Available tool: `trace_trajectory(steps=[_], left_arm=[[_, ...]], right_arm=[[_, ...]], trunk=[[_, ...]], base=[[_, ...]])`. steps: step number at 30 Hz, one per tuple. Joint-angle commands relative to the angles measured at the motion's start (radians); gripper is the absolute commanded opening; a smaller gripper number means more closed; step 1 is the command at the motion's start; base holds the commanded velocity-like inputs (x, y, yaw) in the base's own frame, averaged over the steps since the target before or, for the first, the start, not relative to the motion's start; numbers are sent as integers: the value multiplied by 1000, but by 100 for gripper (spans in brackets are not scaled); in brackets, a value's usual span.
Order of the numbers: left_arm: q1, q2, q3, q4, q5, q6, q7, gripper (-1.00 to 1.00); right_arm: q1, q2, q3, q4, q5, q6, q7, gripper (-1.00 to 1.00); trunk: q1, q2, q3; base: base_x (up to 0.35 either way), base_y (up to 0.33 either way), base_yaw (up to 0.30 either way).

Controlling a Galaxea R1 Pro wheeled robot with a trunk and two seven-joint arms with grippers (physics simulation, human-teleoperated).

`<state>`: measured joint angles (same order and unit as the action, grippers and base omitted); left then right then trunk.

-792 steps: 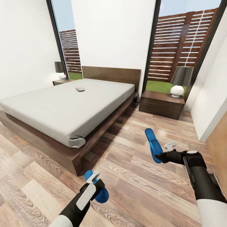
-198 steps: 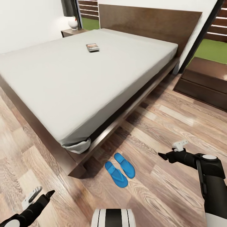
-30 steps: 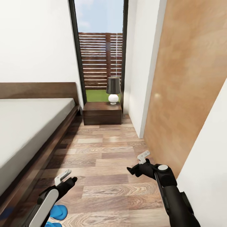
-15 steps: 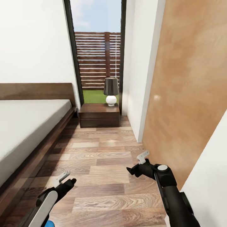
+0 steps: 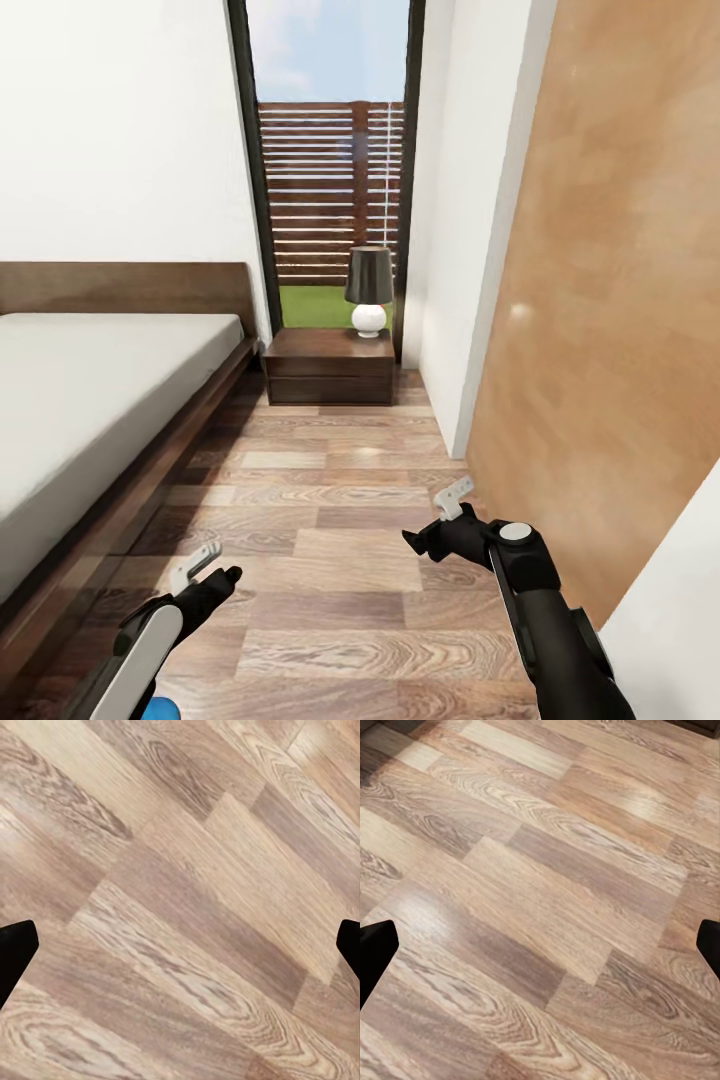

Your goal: In the bedroom, move the book from the bed onto either nightstand, and place the two sandals side by side next to the bed.

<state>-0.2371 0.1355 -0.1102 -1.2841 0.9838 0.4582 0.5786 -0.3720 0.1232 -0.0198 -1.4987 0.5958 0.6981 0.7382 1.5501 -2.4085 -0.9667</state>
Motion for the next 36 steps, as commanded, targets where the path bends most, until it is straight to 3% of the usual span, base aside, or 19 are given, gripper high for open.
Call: trace_trajectory(steps=[1, 36], left_arm=[[-1, 1, -3, -1, 8, 0, 9, 100], [0, 1, -3, -1, 11, 1, 8, 100]], right_arm=[[-1, 1, -2, -1, 9, 2, 10, 100], [-1, 1, -2, -2, 1, 2, 12, 100]], trunk=[[0, 0, -1], [0, 0, -1]], base=[[186, -5, 31], [307, -1, 4]])
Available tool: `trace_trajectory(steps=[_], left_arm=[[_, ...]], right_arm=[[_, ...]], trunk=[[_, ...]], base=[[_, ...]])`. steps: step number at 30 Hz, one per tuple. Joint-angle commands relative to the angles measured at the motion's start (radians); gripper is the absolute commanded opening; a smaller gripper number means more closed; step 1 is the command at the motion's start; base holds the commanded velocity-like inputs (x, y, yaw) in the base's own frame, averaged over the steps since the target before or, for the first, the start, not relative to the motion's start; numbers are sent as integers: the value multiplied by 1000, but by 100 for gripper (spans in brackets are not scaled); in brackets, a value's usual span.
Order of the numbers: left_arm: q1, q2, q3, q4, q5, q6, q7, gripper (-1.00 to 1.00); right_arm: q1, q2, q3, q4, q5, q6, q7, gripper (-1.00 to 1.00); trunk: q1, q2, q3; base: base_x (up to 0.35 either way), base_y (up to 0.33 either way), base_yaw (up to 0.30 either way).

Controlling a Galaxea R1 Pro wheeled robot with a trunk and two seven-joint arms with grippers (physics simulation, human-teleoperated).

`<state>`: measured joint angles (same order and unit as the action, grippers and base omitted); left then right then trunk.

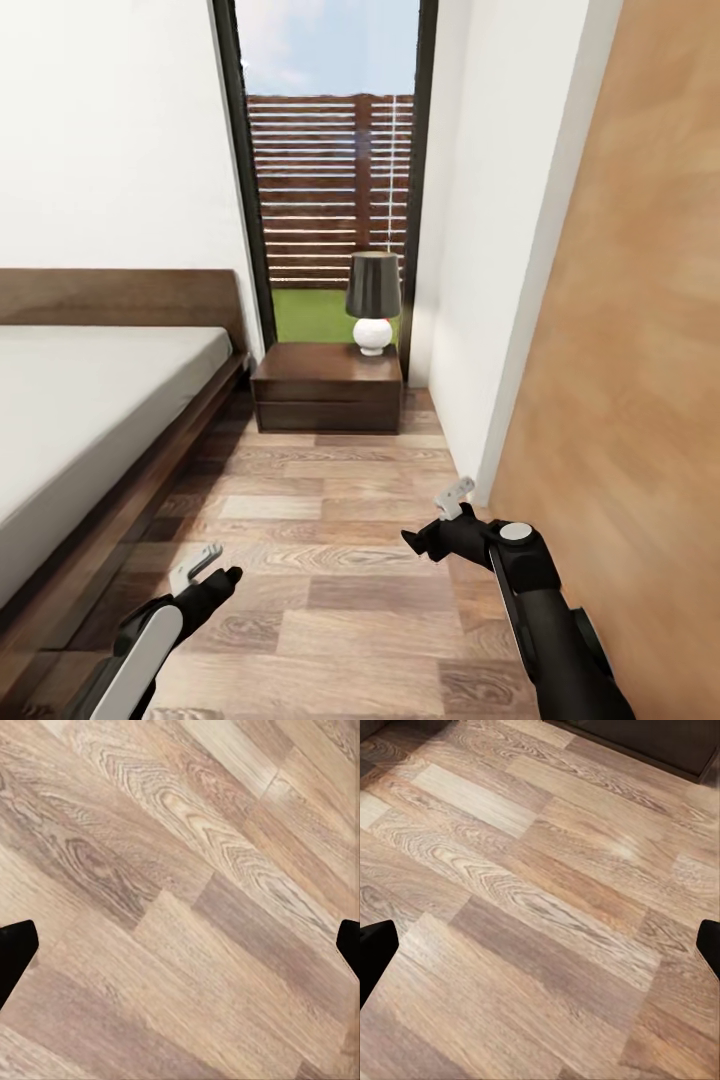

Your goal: In the bedroom, move the book from the bed onto either nightstand, and place the two sandals side by side next to the bed.

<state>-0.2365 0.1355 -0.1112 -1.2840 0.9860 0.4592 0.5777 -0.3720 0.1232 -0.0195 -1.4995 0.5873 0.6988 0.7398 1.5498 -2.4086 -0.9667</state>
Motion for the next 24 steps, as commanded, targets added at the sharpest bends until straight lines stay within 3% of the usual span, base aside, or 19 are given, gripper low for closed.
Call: trace_trajectory(steps=[1, 18, 24], left_arm=[[-1, 1, -2, -1, 8, 0, 9, 100], [-1, 1, -2, -1, 10, 1, 8, 100], [1, 1, -2, -3, 10, 0, 5, 100]], right_arm=[[-1, 1, -2, -1, 10, 2, 10, 100], [-1, 1, -3, -6, 10, 2, 10, 100], [1, 2, -3, -52, 10, 11, 9, 100]], trunk=[[0, 0, -1], [0, 0, -1], [0, 0, -1]], base=[[327, 0, 0], [327, 0, 0], [327, 0, 1]])
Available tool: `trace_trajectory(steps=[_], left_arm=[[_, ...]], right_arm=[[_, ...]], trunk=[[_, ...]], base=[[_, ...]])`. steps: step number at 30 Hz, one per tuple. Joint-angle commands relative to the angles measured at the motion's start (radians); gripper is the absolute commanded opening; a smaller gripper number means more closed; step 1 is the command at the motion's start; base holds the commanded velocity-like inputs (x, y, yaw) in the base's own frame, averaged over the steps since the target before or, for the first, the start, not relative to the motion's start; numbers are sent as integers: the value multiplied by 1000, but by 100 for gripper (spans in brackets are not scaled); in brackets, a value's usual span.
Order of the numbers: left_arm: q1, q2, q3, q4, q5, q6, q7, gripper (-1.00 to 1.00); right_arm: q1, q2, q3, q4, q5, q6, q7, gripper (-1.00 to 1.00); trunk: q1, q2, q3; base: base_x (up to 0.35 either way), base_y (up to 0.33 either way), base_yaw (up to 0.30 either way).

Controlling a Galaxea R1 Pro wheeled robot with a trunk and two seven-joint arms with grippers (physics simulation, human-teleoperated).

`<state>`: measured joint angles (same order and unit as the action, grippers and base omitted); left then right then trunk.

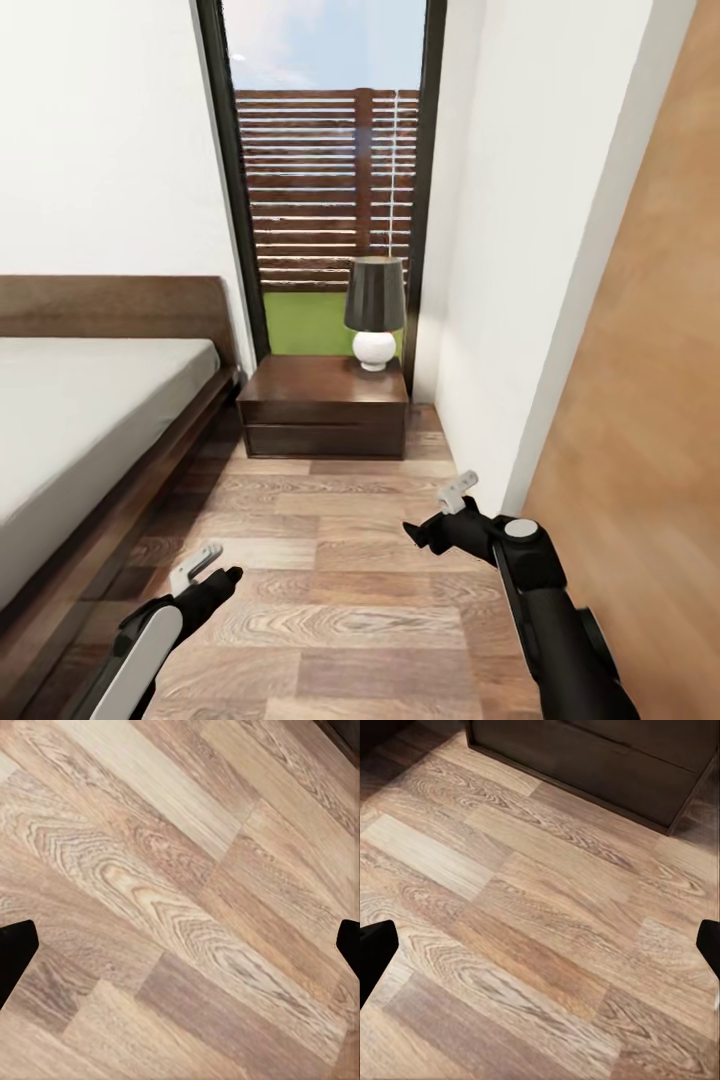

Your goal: In the bedroom, move the book from the bed onto either nightstand, and place the two sandals side by side next to the bed.

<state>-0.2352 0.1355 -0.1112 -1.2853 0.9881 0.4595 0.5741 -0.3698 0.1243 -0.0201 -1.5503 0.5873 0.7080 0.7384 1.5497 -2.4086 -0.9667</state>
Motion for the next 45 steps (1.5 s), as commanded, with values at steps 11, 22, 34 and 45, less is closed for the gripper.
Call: trace_trajectory(steps=[11, 22, 34, 45], left_arm=[[5, 1, -2, -12, 9, -1, 8, 100], [7, 1, -2, -14, 8, -1, 7, 100], [0, 0, -10, -89, 2, 21, 12, 100], [-103, -6, -11, -186, -1, 160, 42, 100]], right_arm=[[6, 1, -3, -25, 14, 18, 10, 100], [8, 1, -3, -30, 18, 22, 10, 100], [10, 1, -5, -59, 19, 43, 11, 100], [11, 0, -7, -64, 17, 72, 12, 100]], trunk=[[0, 0, -1], [0, 0, -1], [0, 0, -1], [0, 0, -1]], base=[[327, 0, 121], [327, 0, 260], [327, 0, 281], [327, 0, 283]])
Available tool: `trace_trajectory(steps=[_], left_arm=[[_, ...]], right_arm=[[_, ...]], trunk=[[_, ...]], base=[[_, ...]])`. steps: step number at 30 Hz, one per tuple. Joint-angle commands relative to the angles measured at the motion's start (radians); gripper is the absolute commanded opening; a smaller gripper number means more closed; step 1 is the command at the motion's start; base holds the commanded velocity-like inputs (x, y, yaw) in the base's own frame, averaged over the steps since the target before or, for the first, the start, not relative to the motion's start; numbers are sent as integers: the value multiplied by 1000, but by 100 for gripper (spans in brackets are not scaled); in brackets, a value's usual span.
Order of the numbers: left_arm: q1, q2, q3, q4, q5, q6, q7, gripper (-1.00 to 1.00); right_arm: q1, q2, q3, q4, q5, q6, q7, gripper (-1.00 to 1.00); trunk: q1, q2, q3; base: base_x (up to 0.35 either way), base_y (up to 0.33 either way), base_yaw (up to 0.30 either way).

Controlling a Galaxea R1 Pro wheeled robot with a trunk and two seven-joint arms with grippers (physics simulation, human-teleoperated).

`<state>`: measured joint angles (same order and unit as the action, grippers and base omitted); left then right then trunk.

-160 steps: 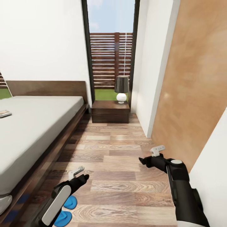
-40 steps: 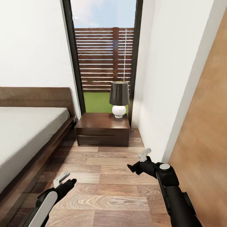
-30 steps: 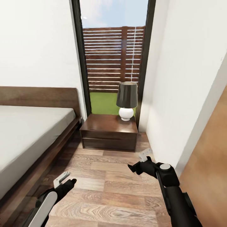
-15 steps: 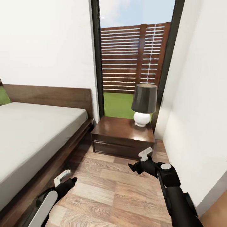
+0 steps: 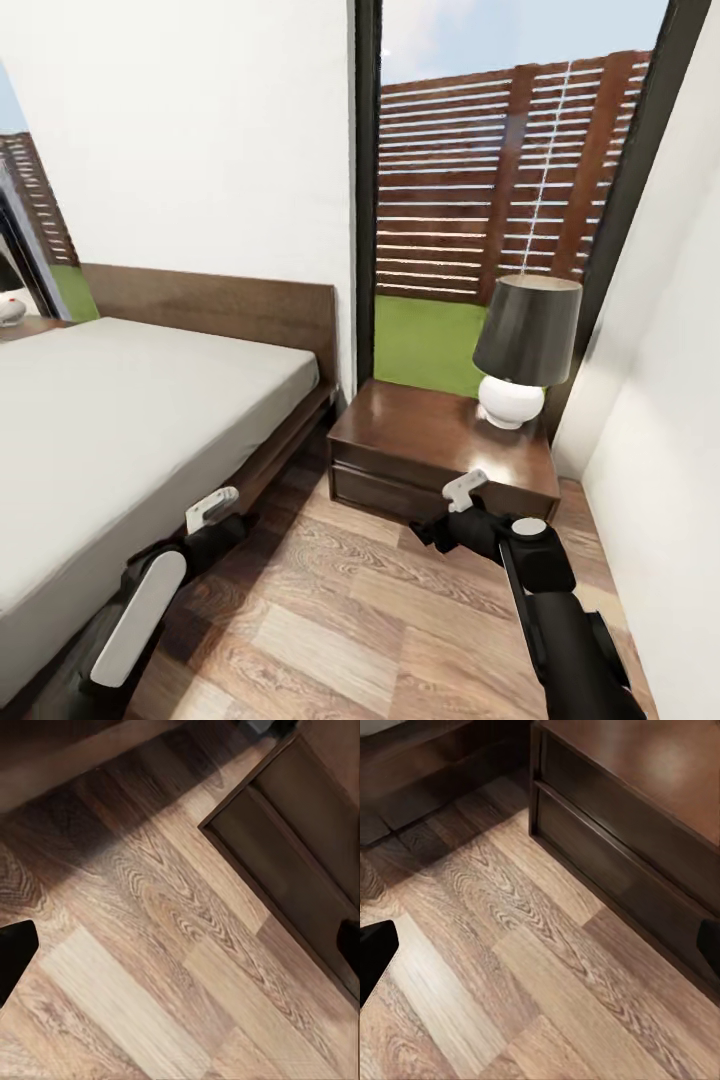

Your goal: In the bedroom, move the book from the bed onto either nightstand, and place the two sandals side by side next to the bed.

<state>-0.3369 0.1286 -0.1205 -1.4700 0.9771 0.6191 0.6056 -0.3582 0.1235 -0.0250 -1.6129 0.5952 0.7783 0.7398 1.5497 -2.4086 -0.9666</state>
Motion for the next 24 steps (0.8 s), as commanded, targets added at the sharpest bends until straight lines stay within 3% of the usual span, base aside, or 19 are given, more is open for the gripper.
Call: trace_trajectory(steps=[1, 2, 5, 11, 19, 24], left_arm=[[-19, 1, -2, -14, 10, 22, 17, 100], [-19, 1, -2, -14, 10, 22, 17, 100], [-114, -5, 1, -49, 17, 140, 61, 100], [-192, -22, -3, -64, 22, 214, 109, 100], [-225, -46, 2, -88, 24, 282, 141, 100], [-230, -50, 3, -105, 28, 294, 162, 100]], right_arm=[[0, 1, -2, -2, 9, 3, 10, 100], [0, 1, -2, -2, 9, 3, 10, 100], [-7, 3, -3, -2, 10, 12, 10, 100], [-35, 4, -3, -2, 10, 85, 10, 100], [-55, 9, 1, -2, 8, 124, 10, 100], [-56, 8, 3, -3, 8, 127, 10, 100]], trunk=[[0, 0, -1], [0, 0, -1], [0, 0, -1], [0, 0, -1], [0, 0, -1], [-19, 35, 15]], base=[[327, 0, 283], [327, 0, 283], [327, 0, 283], [327, 0, 283], [192, 0, 283], [44, 0, 284]])
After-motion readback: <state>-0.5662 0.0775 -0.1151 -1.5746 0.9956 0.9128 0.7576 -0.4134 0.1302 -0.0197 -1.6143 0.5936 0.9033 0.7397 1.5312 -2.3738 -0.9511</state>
